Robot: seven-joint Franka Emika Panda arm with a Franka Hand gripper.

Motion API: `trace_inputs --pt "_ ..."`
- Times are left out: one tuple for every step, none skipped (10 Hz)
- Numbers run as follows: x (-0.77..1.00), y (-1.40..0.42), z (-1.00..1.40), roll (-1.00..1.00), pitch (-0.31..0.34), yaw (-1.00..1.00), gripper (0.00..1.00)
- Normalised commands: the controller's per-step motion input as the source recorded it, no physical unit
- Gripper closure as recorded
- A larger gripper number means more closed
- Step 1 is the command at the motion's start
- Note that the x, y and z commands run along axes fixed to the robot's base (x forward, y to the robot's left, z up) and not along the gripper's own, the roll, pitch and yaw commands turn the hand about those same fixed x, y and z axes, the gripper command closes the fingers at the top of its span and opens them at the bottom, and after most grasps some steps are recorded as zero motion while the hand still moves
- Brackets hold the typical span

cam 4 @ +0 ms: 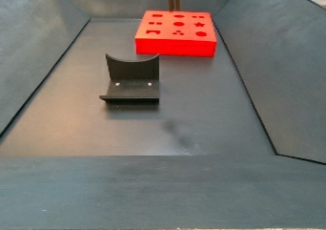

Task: Pick up the 3 prong object. Move up. Move to above the board. Insert the 3 prong object.
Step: Insert the 3 prong object.

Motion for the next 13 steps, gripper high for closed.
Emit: trace_inputs --pt "-0.04 -0.02 -0.53 0.05 -0.051 -0.53 1.00" --pt "-0.17 -0.07 -0.57 0.10 -0.059 -0.47 1.00" --pt "-0.01 0.00 -0.25 0.01 0.000 -0.36 1.00" --pt "0.00 0.00 -0.04 0.00 0.000 0.00 1.00" --pt "-0.04 -0.02 -0.43 0.10 -0.070 0.00 1.00" --pt "0.00 -0.02 -0.54 0.11 -0.063 0.00 1.00" --pt "0.00 0.00 -0.56 0.12 -0.056 0.00 1.00" --pt "0.00 -0.01 -0.65 0.14 -0.053 -0.09 1.00" --pt "0.00 0.06 -0.72 0.17 -0.024 -0.28 1.00" --pt "0.00 0.18 -0.73 0.14 0.000 -0.45 1.00" --pt "0.00 0.10 -0.63 0.09 0.000 -0.56 1.00" --pt "-0.06 0.00 -0.59 0.06 0.000 -0.53 1.00" --pt "-0.13 0.07 -0.19 0.00 -0.004 -0.27 1.00"
